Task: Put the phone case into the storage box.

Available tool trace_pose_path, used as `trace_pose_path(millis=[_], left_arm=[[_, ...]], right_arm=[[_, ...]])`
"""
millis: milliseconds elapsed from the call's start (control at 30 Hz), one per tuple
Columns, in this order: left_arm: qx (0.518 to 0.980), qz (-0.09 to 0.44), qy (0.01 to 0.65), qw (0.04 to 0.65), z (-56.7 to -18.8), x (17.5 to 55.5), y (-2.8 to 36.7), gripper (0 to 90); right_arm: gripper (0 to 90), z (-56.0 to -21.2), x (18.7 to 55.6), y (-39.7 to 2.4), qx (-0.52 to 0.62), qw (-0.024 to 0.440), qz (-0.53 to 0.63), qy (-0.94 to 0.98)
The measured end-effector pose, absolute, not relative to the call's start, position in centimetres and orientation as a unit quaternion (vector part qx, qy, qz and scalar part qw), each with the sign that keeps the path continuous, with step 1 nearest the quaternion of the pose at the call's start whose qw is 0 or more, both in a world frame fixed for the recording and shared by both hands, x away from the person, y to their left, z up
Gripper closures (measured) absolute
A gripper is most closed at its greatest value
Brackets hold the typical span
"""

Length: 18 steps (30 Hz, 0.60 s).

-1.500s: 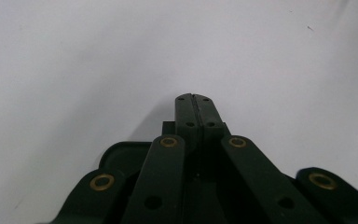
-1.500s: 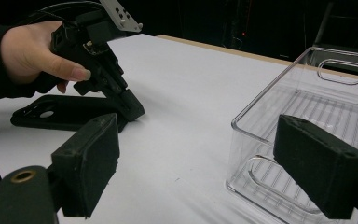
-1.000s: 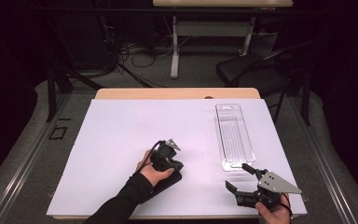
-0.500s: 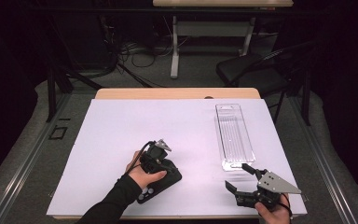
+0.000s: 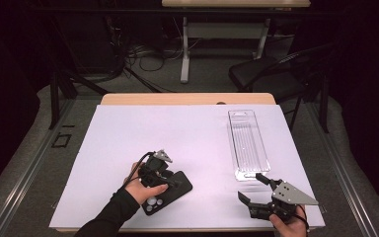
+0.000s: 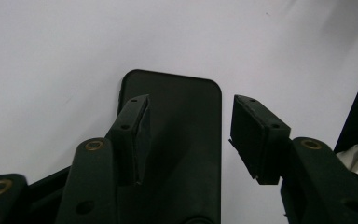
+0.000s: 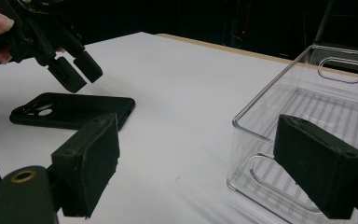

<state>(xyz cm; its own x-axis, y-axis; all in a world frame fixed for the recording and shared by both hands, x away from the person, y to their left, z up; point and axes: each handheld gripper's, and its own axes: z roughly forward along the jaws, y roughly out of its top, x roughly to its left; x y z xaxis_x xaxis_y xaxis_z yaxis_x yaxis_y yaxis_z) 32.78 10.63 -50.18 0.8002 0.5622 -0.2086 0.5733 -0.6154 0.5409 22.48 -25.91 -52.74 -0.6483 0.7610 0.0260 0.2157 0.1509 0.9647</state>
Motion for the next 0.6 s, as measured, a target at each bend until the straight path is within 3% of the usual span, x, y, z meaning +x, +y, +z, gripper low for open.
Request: trace_pose_path(millis=[200, 367, 600], left_arm=[[0.9, -0.013, 0.322, 0.294, -49.8, 32.8, 11.2, 36.7], [0.901, -0.014, 0.328, 0.283, -49.4, 32.8, 11.6, 22.1], [0.904, -0.027, 0.334, 0.268, -49.0, 32.9, 11.7, 18.4]], right_arm=[[14.0, -52.7, 22.5, -25.9, 0.34, 0.246, 0.556, 0.717], [14.0, -52.7, 22.5, -25.9, 0.341, 0.246, 0.556, 0.717], [14.0, -52.7, 22.5, -25.9, 0.34, 0.247, 0.555, 0.718]])
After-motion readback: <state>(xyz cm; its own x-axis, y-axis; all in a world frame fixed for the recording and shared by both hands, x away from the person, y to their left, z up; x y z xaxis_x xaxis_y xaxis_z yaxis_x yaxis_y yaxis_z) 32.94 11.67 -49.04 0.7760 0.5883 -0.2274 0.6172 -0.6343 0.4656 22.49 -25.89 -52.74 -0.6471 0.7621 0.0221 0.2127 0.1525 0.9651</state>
